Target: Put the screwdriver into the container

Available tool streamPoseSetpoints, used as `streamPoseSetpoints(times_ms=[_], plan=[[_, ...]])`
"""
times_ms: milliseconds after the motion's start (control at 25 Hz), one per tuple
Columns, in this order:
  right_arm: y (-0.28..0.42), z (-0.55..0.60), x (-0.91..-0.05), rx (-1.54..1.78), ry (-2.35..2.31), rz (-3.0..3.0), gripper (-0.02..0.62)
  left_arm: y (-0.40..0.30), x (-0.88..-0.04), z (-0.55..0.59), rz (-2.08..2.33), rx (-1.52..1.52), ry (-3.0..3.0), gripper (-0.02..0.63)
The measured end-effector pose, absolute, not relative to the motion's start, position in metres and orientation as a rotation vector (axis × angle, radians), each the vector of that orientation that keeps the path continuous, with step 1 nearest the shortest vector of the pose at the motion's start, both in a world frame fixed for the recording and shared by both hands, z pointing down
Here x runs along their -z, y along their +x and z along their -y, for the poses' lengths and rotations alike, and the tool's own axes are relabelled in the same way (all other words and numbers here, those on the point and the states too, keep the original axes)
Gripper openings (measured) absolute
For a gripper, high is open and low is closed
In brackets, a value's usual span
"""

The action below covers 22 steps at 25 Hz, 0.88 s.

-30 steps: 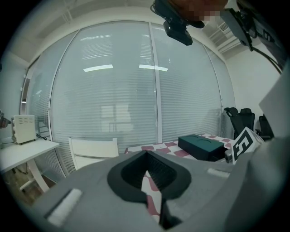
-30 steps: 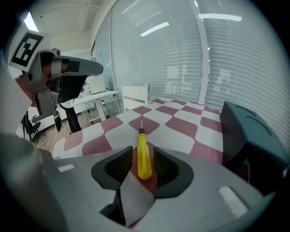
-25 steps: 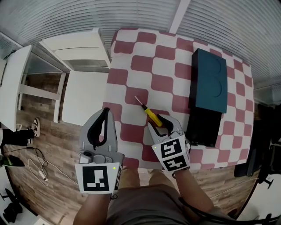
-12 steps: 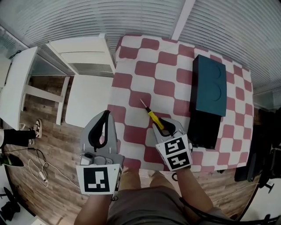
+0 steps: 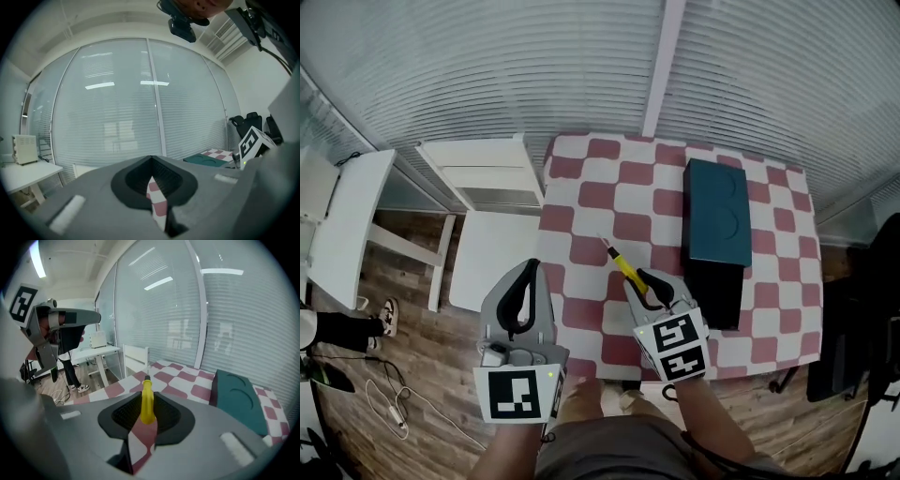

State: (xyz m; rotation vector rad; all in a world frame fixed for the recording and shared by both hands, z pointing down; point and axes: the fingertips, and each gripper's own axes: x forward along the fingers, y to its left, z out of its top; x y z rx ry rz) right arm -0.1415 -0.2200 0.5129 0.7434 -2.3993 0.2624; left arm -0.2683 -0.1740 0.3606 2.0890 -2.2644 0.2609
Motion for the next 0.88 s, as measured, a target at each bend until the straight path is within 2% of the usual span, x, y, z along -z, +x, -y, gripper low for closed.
streamPoseSetpoints(times_ms=[360,640,880], plan=[[-0.112,0.228,-0.396,-0.085,0.913,2.555,0.104,-0.222,-0.313,0.182,2.248,-0.155,2.254,0.000],[-0.057,0.256,-0.302,0.099,1.168,2.614,0.104,-0.175,-0.273,0.217,2.176,-0.034,2.469,0.000],[-0.007,0.250,-0.263,0.185,1.319,2.600,0.104,-0.138,-0.254,0.223,2.122,0.031,2.573,0.000]])
